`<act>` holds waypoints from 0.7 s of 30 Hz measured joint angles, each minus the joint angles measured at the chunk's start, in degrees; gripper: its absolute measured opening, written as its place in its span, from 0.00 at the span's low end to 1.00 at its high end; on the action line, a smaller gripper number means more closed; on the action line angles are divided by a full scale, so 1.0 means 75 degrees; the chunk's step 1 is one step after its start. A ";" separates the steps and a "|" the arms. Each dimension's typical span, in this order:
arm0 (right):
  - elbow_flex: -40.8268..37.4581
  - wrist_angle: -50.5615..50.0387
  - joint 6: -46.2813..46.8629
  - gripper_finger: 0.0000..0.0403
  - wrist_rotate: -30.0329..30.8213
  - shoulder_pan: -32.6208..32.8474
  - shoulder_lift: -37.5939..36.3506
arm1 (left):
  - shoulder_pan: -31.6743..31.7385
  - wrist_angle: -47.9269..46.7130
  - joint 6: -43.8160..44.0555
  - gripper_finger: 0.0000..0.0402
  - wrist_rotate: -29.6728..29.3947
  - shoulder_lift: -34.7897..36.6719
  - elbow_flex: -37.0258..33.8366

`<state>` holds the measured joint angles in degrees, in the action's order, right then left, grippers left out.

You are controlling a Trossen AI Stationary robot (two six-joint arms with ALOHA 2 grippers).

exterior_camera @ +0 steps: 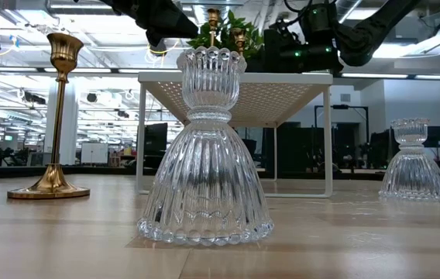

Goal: Pick & Place candle stick holders
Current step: Align the top gold candle holder with the other gold candle holder on the shelf

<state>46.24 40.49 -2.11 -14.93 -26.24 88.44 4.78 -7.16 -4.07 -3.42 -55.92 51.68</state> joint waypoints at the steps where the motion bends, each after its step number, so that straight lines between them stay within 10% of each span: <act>1: 0.0000 0.0000 0.0000 0.00 0.0001 0.0015 0.0000 | 0.0000 -0.0020 -0.0001 0.18 0.0000 0.0001 0.0000; 21: 0.0000 0.0106 0.0091 0.00 -0.0002 0.0061 0.0003 | 0.0000 -0.0125 -0.0001 0.18 0.0000 0.0003 0.0000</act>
<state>46.24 41.28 -1.42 -14.94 -25.78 88.47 4.78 -8.10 -4.08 -3.42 -55.90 51.68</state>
